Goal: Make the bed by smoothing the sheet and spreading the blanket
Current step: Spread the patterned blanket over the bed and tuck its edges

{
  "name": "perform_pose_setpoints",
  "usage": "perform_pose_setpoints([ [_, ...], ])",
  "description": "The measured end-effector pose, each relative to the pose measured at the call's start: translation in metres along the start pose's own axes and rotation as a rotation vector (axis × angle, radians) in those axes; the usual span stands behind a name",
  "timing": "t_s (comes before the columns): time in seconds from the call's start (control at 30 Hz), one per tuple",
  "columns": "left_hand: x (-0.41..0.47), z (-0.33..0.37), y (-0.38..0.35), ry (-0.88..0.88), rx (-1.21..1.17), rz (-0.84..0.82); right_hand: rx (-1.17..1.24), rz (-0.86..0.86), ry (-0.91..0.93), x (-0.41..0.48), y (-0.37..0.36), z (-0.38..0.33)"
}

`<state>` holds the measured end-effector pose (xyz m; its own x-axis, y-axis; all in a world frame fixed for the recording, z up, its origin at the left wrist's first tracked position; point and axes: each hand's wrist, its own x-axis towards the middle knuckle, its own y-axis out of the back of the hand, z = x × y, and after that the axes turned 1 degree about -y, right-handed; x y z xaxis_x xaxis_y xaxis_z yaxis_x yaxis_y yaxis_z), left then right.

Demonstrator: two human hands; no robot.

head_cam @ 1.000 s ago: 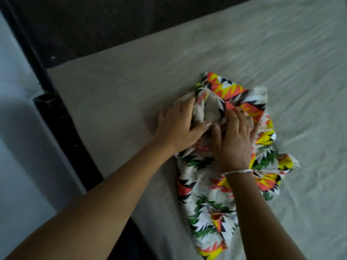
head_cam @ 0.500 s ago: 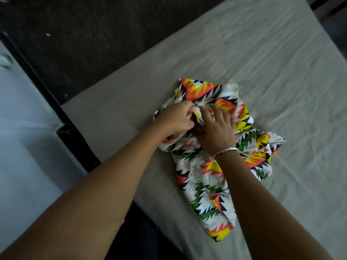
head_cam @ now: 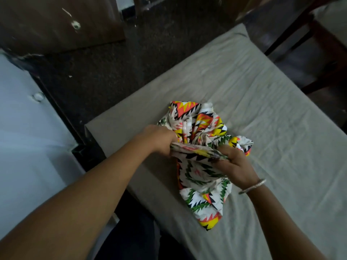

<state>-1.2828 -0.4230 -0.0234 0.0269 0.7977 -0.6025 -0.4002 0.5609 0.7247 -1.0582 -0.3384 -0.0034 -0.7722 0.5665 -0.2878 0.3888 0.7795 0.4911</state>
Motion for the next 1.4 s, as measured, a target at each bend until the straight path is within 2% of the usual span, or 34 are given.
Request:
perform_pose_setpoints([
  [0.03,-0.006,0.008,0.006,0.023,0.007,0.017,0.149,0.056,-0.037,-0.009,0.007,-0.005],
  [0.1,-0.013,0.024,0.018,0.029,-0.148,0.082,0.367,0.139,-0.114,-0.026,0.021,-0.017],
  [0.17,-0.02,0.042,0.037,-0.032,-0.368,0.182,0.421,0.189,-0.182,-0.038,0.033,-0.03],
  [0.23,-0.026,0.056,0.055,-0.124,-0.487,0.221,0.27,0.227,-0.161,-0.045,0.044,-0.041],
  [0.33,-0.04,0.082,0.07,-0.23,-0.554,0.174,0.01,0.29,-0.068,-0.046,0.058,-0.058],
  [0.43,-0.049,0.114,0.073,-0.405,-0.731,0.195,-0.224,0.25,0.012,-0.044,0.058,-0.081],
  [0.5,-0.053,0.126,0.076,-0.428,-0.804,0.221,-0.31,0.209,-0.019,-0.043,0.057,-0.095],
  [0.57,-0.059,0.128,0.08,-0.395,-0.683,0.292,-0.222,0.119,-0.107,-0.049,0.061,-0.099],
  [0.63,-0.069,0.126,0.089,-0.289,-0.556,0.346,-0.26,-0.021,-0.199,-0.059,0.064,-0.09],
  [0.73,-0.081,0.126,0.101,-0.206,-0.777,0.41,-0.48,-0.223,-0.394,-0.073,0.054,-0.06],
  [0.8,-0.088,0.123,0.108,-0.165,-0.74,0.511,-0.477,-0.268,-0.415,-0.084,0.043,-0.046],
  [0.87,-0.098,0.12,0.114,-0.149,-0.498,0.511,-0.228,-0.143,-0.398,-0.091,0.036,-0.044],
  [0.93,-0.107,0.123,0.115,-0.213,-0.28,0.436,0.142,0.111,-0.316,-0.094,0.033,-0.053],
  [0.97,-0.109,0.126,0.112,-0.242,-0.251,0.422,0.241,0.228,-0.251,-0.094,0.033,-0.064],
  [1.03,-0.111,0.13,0.103,-0.23,-0.326,0.417,0.368,0.327,-0.168,-0.091,0.038,-0.086],
  [1.1,-0.115,0.136,0.099,-0.184,-0.484,0.425,0.489,0.284,-0.158,-0.088,0.048,-0.109],
  [1.13,-0.117,0.138,0.099,-0.179,-0.601,0.392,0.458,0.279,-0.165,-0.086,0.053,-0.117],
  [1.2,-0.122,0.144,0.103,-0.153,-0.767,0.226,0.197,0.337,-0.205,-0.08,0.063,-0.125],
  [1.23,-0.125,0.148,0.105,-0.124,-0.719,0.148,0.078,0.35,-0.21,-0.078,0.068,-0.128],
  [1.3,-0.128,0.152,0.105,-0.125,-0.406,0.084,-0.021,0.286,-0.175,-0.077,0.072,-0.138],
  [1.37,-0.129,0.153,0.109,-0.138,-0.172,0.198,-0.107,0.165,-0.122,-0.078,0.073,-0.142],
  [1.4,-0.13,0.151,0.112,-0.132,-0.193,0.271,-0.229,0.11,-0.112,-0.08,0.074,-0.143],
])
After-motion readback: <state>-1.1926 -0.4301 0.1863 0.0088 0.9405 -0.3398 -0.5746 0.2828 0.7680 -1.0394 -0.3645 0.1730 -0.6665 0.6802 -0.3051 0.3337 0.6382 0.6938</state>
